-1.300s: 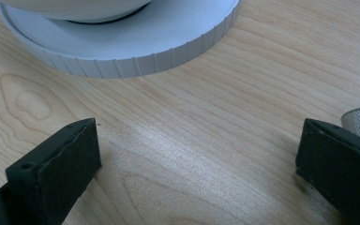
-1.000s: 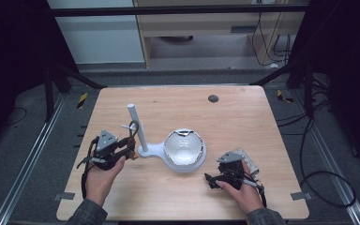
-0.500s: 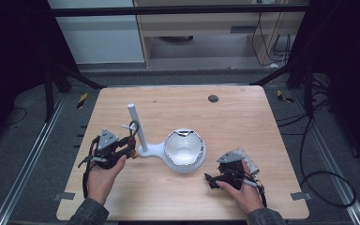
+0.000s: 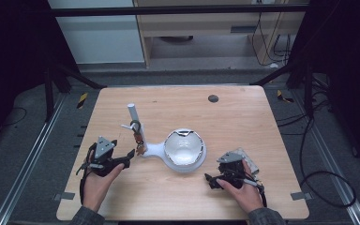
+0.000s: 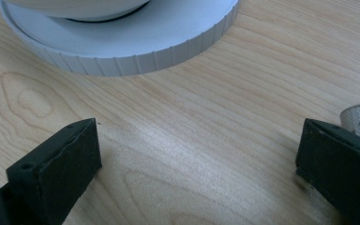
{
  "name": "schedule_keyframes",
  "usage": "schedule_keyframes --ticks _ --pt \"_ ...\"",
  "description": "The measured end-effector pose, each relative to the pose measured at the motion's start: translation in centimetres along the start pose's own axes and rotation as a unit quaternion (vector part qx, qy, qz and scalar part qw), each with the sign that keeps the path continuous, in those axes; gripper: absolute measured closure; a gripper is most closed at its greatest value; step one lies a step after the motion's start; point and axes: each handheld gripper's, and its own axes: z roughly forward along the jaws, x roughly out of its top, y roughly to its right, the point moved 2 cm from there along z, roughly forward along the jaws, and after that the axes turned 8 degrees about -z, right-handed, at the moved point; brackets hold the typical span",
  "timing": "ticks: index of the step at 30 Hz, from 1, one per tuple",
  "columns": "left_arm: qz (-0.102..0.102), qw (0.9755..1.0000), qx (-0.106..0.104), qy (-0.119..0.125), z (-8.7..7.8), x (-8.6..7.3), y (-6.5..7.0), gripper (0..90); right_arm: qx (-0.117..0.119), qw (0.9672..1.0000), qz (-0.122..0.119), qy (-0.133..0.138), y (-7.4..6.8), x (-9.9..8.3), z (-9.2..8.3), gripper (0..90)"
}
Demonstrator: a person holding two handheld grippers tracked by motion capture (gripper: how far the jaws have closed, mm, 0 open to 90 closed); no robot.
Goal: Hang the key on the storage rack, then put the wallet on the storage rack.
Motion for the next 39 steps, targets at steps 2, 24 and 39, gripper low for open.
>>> schedule_keyframes --ticks 2,24,39 --pt "-0.029 0.9996 -0.003 0.003 0.6 -1.2 -1.2 13.6 0.007 1.0 -0.005 -0.003 0.0 0.0 -0.2 3.3" --pt "-0.025 0.9932 0.009 -0.113 2.7 -4.9 -3.3 7.2 -0.019 0.9962 -0.002 -0.084 6.8 0.6 -9.2 16.2" --pt "-0.022 0.9923 0.013 -0.121 3.1 -5.4 -3.3 6.8 0.001 0.9856 0.044 -0.163 8.1 -1.1 -6.3 14.0"
